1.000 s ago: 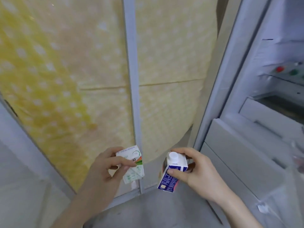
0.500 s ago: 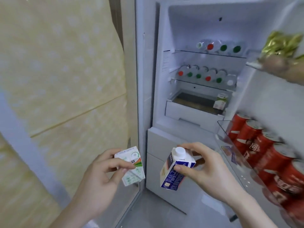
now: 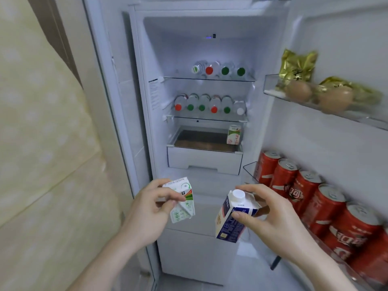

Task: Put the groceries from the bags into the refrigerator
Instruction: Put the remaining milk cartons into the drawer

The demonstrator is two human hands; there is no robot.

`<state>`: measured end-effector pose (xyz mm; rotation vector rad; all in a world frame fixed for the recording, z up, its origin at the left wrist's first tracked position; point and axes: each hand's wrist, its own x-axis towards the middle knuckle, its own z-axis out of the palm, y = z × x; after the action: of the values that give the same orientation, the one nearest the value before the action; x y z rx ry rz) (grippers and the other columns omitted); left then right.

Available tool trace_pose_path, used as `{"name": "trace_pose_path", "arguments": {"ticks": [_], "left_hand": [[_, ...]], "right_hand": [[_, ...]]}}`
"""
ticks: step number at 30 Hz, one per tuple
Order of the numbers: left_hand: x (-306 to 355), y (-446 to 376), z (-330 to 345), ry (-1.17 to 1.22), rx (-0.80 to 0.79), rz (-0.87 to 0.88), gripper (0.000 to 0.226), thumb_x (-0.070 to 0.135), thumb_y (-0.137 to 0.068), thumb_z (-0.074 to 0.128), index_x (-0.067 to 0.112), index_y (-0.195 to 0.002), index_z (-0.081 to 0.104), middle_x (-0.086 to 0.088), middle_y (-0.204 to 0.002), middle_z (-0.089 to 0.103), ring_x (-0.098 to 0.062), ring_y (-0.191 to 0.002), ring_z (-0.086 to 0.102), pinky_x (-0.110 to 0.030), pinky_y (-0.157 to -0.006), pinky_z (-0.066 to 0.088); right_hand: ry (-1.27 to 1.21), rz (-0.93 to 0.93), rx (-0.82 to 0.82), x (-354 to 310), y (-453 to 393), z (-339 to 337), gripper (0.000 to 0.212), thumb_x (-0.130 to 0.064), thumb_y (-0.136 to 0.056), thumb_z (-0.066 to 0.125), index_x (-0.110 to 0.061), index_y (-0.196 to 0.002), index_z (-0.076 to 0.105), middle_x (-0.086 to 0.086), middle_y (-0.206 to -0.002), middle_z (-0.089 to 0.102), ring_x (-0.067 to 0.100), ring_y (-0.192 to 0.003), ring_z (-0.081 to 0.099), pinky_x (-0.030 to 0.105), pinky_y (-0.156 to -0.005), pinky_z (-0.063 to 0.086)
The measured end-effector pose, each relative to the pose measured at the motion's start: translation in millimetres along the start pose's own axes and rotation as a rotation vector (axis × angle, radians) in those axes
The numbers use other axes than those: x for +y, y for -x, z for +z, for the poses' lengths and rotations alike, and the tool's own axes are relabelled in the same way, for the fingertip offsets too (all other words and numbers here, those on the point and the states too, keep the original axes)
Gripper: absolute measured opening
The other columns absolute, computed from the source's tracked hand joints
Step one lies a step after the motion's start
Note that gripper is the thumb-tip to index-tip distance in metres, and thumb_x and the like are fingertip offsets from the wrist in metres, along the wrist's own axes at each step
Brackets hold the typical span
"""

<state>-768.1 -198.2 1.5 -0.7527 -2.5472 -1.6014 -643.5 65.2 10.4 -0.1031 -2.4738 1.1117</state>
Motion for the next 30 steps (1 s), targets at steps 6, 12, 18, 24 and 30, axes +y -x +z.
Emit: {"name": "trace_pose_path", "arguments": {"ticks": [6,12,18,24,30], "left_hand": [[-22,-76,18,-0.095,-0.014,0.011,0.036,0.01,-0.094,0.067,0.042,-0.082,0.077,0.029,-0.122,0.055,-0.007,-0.109,0.062,-0.029,-0.09,0.054],[-48,-150,22,-0.096,0.02,0.017,0.037,0.006,-0.092,0.068,0.039,-0.08,0.078,0.02,-0.124,0.057,-0.005,-0.104,0.063,-0.016,-0.077,0.049],[-66,-228,47,-0.104,-0.017,0.035,0.038,0.004,-0.092,0.067,0.037,-0.078,0.078,0.023,-0.124,0.056,-0.009,-0.12,0.055,-0.02,-0.095,0.048],[-71,-319,87,-0.12,-0.09,0.101,0.042,0.003,-0.091,0.067,0.04,-0.072,0.074,0.013,-0.123,0.058,-0.014,-0.116,0.056,-0.035,-0.101,0.047],[-79,-396,133,-0.139,-0.167,0.16,0.037,0.006,-0.093,0.064,0.038,-0.076,0.073,0.009,-0.126,0.057,-0.019,-0.12,0.054,-0.033,-0.097,0.045]], "right_hand": [[-0.053,0.009,0.027,26,-62,22,0.046,-0.029,-0.079,0.087,-0.046,-0.116,0.065,-0.029,-0.117,0.065,-0.001,-0.108,0.062,0.023,-0.078,0.056],[-0.067,0.035,0.047,53,-130,48,0.046,-0.032,-0.08,0.084,-0.048,-0.117,0.063,-0.029,-0.117,0.061,-0.004,-0.11,0.057,0.029,-0.082,0.058],[-0.035,0.071,0.08,68,-172,51,0.047,-0.03,-0.079,0.085,-0.049,-0.116,0.063,-0.028,-0.118,0.062,-0.001,-0.107,0.058,0.03,-0.08,0.056],[0.012,0.149,0.148,82,-191,49,0.047,-0.032,-0.079,0.086,-0.047,-0.117,0.062,-0.027,-0.121,0.061,-0.001,-0.109,0.059,0.025,-0.081,0.055],[0.102,0.232,0.227,86,-207,48,0.046,-0.033,-0.079,0.086,-0.051,-0.113,0.061,-0.034,-0.119,0.056,-0.006,-0.107,0.055,0.015,-0.077,0.051]]}}
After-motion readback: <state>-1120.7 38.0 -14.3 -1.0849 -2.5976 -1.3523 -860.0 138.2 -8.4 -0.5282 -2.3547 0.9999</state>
